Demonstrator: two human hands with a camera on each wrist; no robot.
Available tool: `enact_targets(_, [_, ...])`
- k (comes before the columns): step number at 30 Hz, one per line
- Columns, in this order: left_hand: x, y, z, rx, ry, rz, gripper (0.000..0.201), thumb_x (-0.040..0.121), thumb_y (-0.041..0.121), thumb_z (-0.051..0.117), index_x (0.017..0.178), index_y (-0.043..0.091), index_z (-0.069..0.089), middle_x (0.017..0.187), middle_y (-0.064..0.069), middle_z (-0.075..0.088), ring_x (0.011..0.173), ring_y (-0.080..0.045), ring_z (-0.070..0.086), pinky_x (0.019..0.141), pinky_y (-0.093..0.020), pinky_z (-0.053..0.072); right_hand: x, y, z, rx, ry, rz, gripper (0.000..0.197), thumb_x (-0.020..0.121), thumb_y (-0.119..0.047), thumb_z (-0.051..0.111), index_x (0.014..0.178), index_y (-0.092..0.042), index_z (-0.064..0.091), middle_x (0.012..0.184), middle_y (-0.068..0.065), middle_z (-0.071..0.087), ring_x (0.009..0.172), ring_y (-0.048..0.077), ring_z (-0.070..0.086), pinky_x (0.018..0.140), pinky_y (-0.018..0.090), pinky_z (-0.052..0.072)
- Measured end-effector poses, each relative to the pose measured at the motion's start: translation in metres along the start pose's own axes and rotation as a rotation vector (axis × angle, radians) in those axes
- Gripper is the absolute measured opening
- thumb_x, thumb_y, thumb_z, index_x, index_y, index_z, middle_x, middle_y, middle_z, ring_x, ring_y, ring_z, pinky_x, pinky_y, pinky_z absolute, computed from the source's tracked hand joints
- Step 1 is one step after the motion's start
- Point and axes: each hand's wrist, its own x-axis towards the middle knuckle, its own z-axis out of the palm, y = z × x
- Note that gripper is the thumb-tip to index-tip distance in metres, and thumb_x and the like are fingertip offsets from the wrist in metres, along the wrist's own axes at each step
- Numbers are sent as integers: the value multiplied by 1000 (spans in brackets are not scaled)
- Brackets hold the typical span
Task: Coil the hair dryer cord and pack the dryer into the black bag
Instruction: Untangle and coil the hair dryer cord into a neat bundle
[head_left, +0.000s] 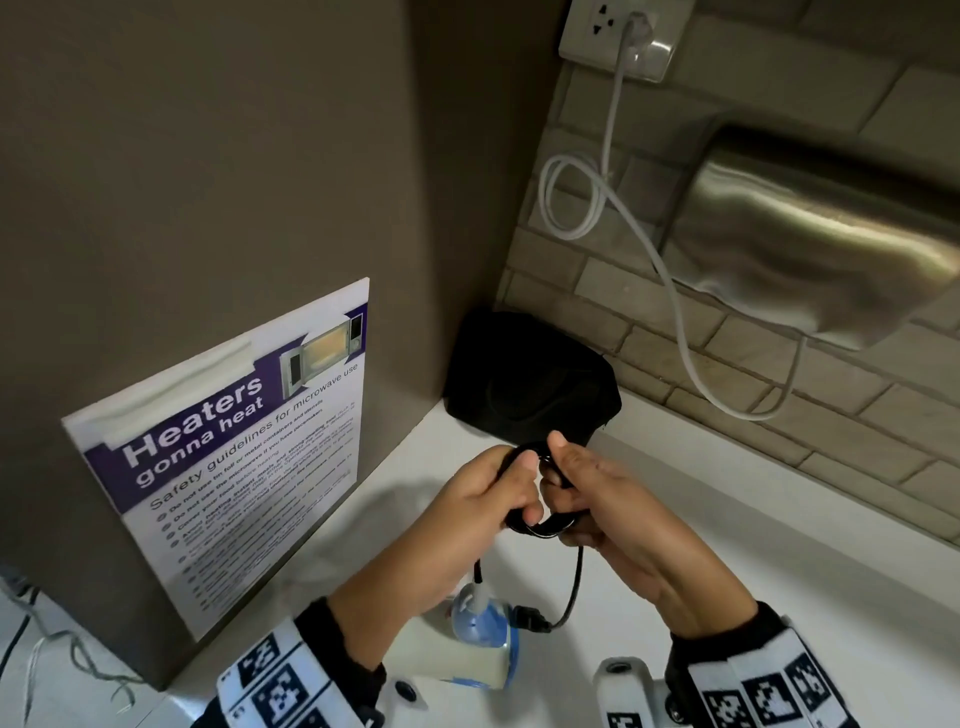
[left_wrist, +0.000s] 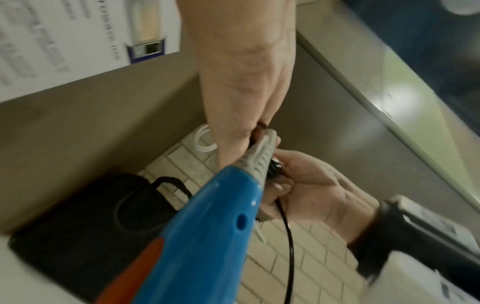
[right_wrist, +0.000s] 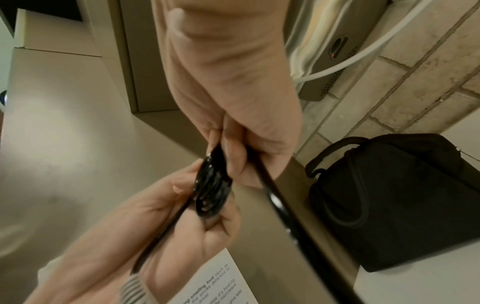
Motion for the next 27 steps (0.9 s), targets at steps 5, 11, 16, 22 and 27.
enact_targets(5, [-1, -5, 10, 365, 147, 173, 15, 99, 33, 36, 86, 32, 44, 71, 10, 52, 67, 2, 50, 70, -10, 42, -1, -3, 1, -34, -3, -46, 43, 98, -46, 38, 61, -27, 46, 55, -7, 26, 58, 16, 16, 53, 25, 21])
enact_targets(11, [2, -9, 13, 701, 223, 298, 11, 100, 22, 31, 90, 21, 34, 76, 5, 46, 67, -8, 47, 63, -16, 40, -5, -6, 0, -24, -92, -88, 38, 98, -45, 35, 73, -17, 41, 56, -8, 30, 49, 7, 22, 49, 19, 22])
enact_targets(16, [0, -5, 6, 801, 241, 220, 11, 100, 22, 33, 95, 14, 39, 87, -3, 60, 72, -17, 62, 65, -31, 56, -6, -1, -6, -213, -122, -170, 35, 100, -37, 34, 85, -11, 53, 68, 2, 41, 50, 6, 28, 53, 21, 27])
enact_targets(22, [0, 2, 1, 779, 226, 115, 14, 100, 27, 31, 91, 18, 36, 87, 1, 64, 45, -4, 59, 42, -18, 46, 1, 16, -22, -809, 132, -343, 24, 100, -12, 40, 94, -11, 63, 76, -14, 44, 64, 0, 45, 65, 12, 34])
enact_targets(27, [-3, 7, -4, 767, 230, 101, 17, 100, 30, 29, 88, 19, 36, 79, -3, 67, 34, -3, 51, 38, -20, 40, 23, 53, -49, -993, 332, -195, 29, 99, -8, 42, 90, -12, 70, 95, -3, 45, 76, 12, 49, 66, 13, 36])
